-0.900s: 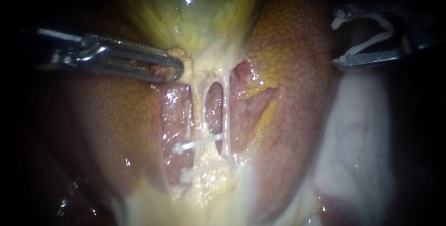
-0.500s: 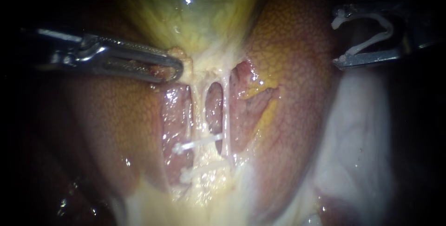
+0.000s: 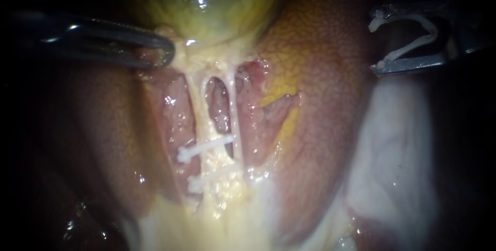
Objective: Clipping third clip left tube
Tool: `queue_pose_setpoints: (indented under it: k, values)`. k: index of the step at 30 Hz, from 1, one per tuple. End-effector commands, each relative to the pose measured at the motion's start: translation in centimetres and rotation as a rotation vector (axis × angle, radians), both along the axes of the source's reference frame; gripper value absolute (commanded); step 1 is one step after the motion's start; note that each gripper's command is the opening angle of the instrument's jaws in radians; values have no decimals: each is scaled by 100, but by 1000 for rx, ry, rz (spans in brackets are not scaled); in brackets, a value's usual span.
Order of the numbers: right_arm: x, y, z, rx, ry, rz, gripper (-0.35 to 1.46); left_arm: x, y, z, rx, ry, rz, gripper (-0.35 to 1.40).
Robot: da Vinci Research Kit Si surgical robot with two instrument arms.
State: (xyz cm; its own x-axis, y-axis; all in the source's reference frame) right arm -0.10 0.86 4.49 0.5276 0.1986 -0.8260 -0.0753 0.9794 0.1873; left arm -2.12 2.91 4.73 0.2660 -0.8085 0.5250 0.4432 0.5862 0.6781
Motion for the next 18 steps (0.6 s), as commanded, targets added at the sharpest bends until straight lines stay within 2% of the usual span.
queue_pose_setpoints:
  k: [1, 5, 11, 18]
  values:
    - [0, 0, 1, 0, 0, 0, 44, 2, 1, -2, 0, 1, -2, -35]
    - [1, 0, 1, 0, 0, 1, 44, 7, 2, -5, -1, -1, -9, -35]
    - [6, -2, -1, 1, 10, -10, 44, 6, 0, -6, -2, 1, -11, -35]
    - [22, -9, -4, 56, 35, -7, 43, 5, -1, -5, -2, 1, -11, -35]
